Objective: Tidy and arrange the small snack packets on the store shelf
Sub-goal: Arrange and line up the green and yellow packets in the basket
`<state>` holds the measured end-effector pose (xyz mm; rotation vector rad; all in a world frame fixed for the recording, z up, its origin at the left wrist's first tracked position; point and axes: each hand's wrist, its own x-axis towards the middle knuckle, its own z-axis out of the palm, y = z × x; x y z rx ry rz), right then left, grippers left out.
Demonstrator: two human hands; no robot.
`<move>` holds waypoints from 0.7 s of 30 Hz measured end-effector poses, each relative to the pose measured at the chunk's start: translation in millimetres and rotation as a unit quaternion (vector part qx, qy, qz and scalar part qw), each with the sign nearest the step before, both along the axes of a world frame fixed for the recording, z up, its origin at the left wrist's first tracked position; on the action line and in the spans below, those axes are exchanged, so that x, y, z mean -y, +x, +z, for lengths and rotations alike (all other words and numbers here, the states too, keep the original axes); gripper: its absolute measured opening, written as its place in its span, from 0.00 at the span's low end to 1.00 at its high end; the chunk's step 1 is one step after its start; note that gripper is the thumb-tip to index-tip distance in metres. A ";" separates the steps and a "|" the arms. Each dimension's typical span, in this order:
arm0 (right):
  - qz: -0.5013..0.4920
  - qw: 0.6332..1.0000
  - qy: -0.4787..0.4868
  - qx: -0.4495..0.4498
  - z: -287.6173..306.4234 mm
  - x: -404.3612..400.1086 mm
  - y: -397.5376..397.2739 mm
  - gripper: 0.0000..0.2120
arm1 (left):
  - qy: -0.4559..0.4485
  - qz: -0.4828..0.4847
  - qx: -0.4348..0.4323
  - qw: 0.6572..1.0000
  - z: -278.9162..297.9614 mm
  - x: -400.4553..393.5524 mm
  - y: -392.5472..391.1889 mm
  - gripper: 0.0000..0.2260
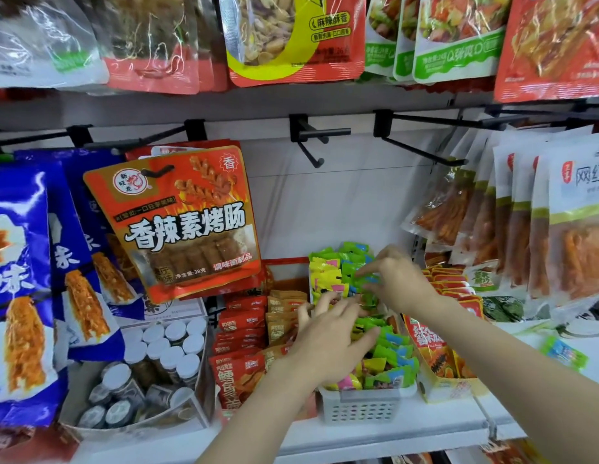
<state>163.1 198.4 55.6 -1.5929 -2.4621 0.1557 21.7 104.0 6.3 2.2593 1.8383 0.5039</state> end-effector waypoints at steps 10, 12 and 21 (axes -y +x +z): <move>-0.023 0.997 0.024 -0.069 -9.4 4.4 -5.5 0.04 | 0.008 0.009 -0.013 1.000 -3.3 -1.3 -1.0 0.22; 0.006 0.988 0.028 -0.155 2.4 8.8 6.8 0.04 | 0.010 0.015 -0.014 1.000 -3.2 -1.9 -0.9 0.22; -0.016 0.912 0.050 -0.408 80.5 29.6 55.4 0.05 | -0.051 0.019 0.016 0.998 6.5 -3.3 2.2 0.22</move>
